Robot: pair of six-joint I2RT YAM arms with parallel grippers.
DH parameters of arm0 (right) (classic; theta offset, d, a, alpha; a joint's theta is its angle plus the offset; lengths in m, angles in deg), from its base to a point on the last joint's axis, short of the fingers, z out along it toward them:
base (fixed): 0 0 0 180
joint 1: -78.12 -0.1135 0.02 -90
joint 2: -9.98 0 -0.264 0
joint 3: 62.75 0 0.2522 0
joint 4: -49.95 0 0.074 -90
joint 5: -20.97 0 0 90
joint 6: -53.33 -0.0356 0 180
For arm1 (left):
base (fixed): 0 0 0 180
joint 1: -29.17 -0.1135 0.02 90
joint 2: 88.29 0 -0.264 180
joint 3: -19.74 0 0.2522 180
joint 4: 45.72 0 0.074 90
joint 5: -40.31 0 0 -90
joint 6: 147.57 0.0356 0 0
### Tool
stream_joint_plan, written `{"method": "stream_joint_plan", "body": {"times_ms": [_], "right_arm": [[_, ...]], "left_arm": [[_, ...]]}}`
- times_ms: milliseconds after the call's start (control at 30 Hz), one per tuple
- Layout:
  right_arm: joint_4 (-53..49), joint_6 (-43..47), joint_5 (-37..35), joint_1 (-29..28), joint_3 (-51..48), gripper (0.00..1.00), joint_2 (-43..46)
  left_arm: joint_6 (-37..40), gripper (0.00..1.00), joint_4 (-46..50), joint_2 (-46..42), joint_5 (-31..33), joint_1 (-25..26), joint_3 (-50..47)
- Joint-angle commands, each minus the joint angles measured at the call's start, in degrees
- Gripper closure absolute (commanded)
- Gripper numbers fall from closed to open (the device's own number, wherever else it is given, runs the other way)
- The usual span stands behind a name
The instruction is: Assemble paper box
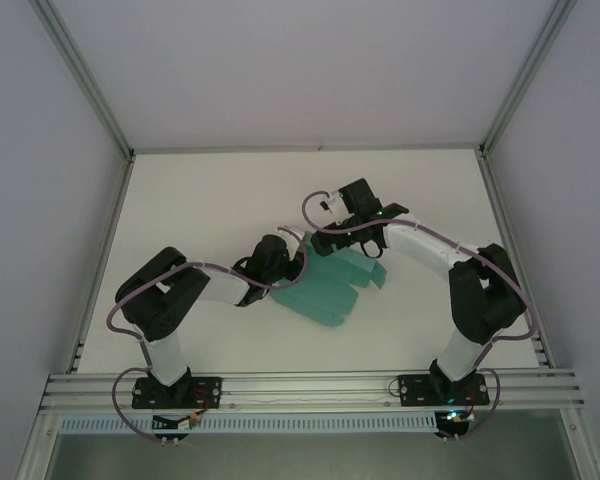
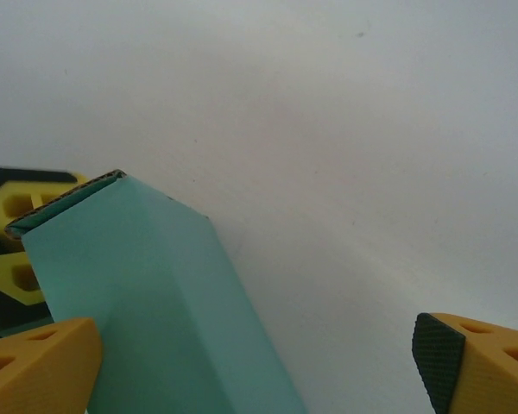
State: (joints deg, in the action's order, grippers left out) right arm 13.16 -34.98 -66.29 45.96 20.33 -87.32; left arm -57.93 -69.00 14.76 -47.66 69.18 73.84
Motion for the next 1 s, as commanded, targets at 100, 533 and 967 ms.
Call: {"method": "stream_joint_plan", "body": {"times_ms": [100, 533, 967], "right_arm": [[-3.54, 0.07, -0.99, 0.34, -0.94, 0.07, -2.44], [-3.79, -1.43, -0.5, 0.84, -0.31, 0.08, -2.01], [-7.2, -14.95, -17.41, 3.46, -7.85, 0.0, 20.51]], "left_arm": [[-2.04, 0.76, 1.42, 1.25, 0.42, 0.51, 3.27], [-2.64, 1.0, 2.4, 5.57, 5.49, 0.47, 7.7], [-12.35, 1.0, 10.7, -5.33, 14.56, 0.44, 3.11]]}}
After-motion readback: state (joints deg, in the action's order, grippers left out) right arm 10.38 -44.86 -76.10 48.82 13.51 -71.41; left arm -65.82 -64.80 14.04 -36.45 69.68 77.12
